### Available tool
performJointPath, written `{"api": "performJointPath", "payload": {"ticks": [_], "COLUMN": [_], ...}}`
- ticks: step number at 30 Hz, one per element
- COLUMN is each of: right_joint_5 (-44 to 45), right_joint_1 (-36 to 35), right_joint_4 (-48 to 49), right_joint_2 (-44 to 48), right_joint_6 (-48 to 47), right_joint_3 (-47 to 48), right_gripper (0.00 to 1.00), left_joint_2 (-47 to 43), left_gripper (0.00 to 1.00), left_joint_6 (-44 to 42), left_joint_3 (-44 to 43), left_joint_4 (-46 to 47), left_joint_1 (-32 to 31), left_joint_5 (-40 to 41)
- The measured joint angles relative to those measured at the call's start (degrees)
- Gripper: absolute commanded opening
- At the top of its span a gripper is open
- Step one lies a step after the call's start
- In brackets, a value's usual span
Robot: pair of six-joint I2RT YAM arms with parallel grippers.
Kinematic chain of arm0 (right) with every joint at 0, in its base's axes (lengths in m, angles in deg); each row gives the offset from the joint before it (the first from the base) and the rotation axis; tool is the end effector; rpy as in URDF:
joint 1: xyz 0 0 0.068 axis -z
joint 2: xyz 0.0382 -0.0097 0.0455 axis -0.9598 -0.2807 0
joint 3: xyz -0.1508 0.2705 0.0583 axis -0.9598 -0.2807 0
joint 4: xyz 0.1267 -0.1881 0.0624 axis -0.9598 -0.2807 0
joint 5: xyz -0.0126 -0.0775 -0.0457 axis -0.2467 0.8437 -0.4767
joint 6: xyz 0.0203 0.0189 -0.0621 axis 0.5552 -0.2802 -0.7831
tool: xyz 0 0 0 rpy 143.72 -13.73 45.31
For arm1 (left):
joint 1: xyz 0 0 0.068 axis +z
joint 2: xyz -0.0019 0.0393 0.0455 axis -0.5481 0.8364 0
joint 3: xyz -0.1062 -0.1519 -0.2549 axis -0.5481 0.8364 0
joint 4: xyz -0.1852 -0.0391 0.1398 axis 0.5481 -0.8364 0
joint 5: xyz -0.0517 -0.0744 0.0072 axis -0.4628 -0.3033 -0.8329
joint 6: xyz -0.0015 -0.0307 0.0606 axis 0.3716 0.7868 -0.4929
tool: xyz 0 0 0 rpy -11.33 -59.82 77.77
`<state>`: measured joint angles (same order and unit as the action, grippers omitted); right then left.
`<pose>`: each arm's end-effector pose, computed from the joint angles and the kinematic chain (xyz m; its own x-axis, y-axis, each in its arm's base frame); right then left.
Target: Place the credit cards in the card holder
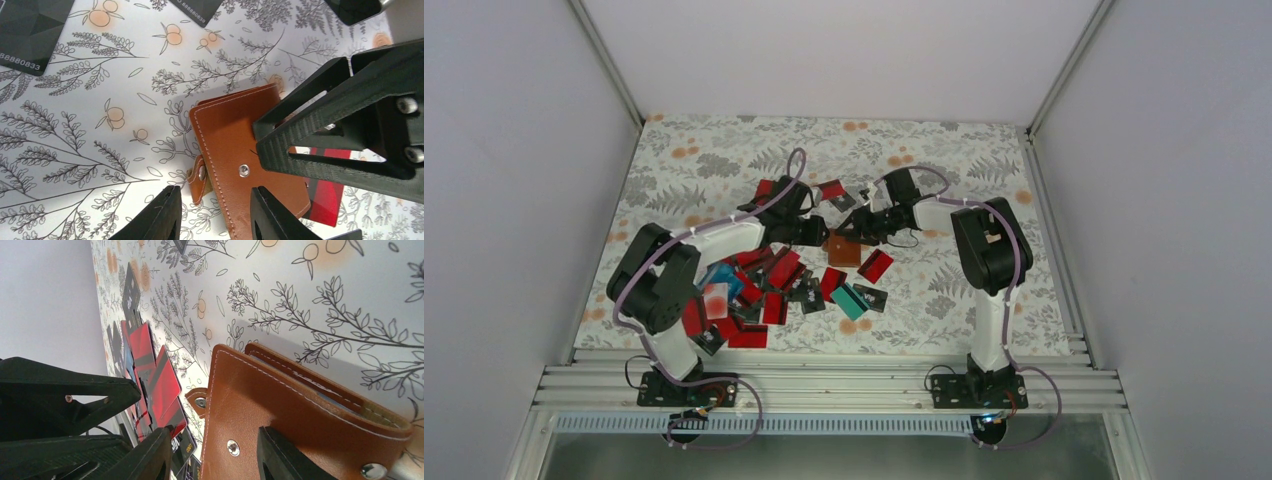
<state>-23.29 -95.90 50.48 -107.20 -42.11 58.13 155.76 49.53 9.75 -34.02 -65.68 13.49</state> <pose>0.3618 0.1931 0.1679 -0.9941 -0.0569 -0.0925 -0.1085 0.5509 0.8275 0.2920 -0.2008 0.2237 -0.8884 0.0558 -0.4556 0.2760 0.8580 -0.4331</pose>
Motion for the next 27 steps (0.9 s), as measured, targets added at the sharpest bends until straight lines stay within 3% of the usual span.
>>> {"api": "performJointPath", "payload": {"ticks": [4, 18, 27], "right_joint_5": [-0.11, -0.2, -0.15], "right_joint_1": [0.0, 0.0, 0.0], "right_joint_4": [-0.04, -0.35, -0.39], "right_joint_2": [-0.02, 0.0, 0.0], "right_joint_6": [-0.55, -2.47, -2.82], "right_joint_3": [0.02, 0.07, 0.07], "right_gripper": [0.45, 0.46, 0.46], "left_joint_2": [0.83, 12.63, 12.04], "left_gripper": [0.3, 0.26, 0.25], "left_joint_6": [-0.02, -2.99, -3.08], "left_joint_3": [-1.44, -12.76, -10.82], "left_joint_4": [-2.71, -10.84, -12.98], "left_joint_1": [-0.85, -3.34, -3.34], "left_joint_5": [2.19, 11.23, 17.99]}}
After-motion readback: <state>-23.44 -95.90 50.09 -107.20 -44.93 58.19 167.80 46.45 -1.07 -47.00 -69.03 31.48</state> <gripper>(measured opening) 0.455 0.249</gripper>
